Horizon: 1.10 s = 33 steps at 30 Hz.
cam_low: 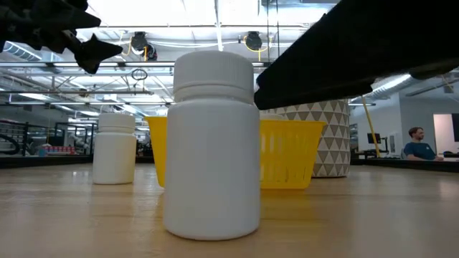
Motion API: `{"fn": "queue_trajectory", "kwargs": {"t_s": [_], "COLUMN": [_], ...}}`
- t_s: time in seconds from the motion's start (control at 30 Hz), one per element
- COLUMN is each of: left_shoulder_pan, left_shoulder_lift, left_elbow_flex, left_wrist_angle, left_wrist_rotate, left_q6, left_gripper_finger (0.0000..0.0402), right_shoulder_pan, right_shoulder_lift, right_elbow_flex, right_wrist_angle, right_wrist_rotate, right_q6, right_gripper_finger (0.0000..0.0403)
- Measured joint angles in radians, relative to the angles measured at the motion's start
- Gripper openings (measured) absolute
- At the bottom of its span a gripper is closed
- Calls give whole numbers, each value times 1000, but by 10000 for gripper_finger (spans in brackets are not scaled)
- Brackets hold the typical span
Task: Pick and place pill bottles into a basket
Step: Put the white pill bottle into the yellow bin
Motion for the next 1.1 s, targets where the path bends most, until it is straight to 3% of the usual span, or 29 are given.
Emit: {"fn": "queue_trajectory", "kwargs": {"t_s": [0.27, 0.47, 1.1], "left_shoulder_pan": [-6, -6, -5], "left_shoulder_lift": [0, 0, 0], "left_elbow_flex": [0, 0, 0], "left_wrist_angle": [-16, -13, -15], "left_wrist_rotate": [0, 0, 23], "left_q6": [-1, -6, -24], "left_gripper_finger": [310, 310, 310], "right_shoulder_pan": [41, 38, 5], "right_shoulder_lift": [0, 0, -29], "right_elbow_flex": [0, 0, 1], "right_wrist_angle": [108, 124, 48], "right_wrist_rotate": [-187, -261, -233], "right_q6": [-35, -78, -67], "right_gripper_finger": [196, 196, 196]}}
